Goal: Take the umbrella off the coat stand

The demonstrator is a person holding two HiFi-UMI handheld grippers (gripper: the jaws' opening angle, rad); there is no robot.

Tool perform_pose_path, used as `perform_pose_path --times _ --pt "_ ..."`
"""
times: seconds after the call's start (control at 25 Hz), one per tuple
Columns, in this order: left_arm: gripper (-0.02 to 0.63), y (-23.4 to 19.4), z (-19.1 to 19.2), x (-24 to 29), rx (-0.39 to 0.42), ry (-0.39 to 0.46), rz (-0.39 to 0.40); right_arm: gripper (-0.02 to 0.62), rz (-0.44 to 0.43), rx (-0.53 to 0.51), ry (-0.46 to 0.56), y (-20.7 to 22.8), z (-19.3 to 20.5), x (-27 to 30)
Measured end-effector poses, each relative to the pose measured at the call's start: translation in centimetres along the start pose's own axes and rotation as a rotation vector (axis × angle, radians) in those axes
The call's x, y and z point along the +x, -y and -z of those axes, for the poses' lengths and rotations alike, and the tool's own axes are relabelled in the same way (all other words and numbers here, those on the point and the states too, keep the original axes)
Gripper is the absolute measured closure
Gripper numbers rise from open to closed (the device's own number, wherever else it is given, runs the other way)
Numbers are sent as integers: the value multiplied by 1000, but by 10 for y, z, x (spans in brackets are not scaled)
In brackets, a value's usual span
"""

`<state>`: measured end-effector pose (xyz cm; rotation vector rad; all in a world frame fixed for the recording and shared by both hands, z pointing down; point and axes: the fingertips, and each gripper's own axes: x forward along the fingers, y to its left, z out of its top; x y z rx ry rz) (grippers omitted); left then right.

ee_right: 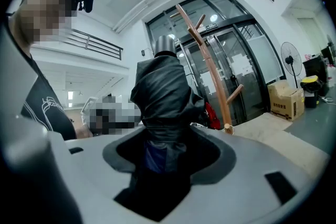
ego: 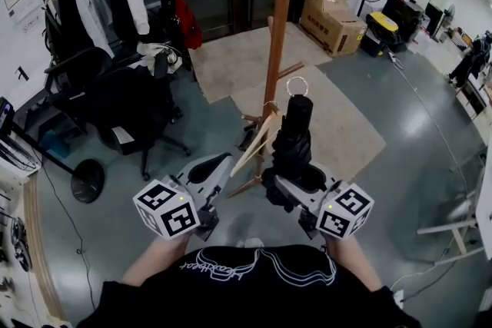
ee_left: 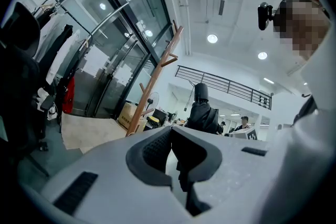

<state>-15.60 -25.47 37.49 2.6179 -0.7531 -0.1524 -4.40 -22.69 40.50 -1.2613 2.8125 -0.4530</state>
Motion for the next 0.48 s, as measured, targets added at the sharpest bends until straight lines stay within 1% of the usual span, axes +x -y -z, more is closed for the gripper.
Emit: perform_pose_path --times 0.48 --pt "601 -5 -11 13 0 -5 -1 342 -3 -11 -7 13 -13 10"
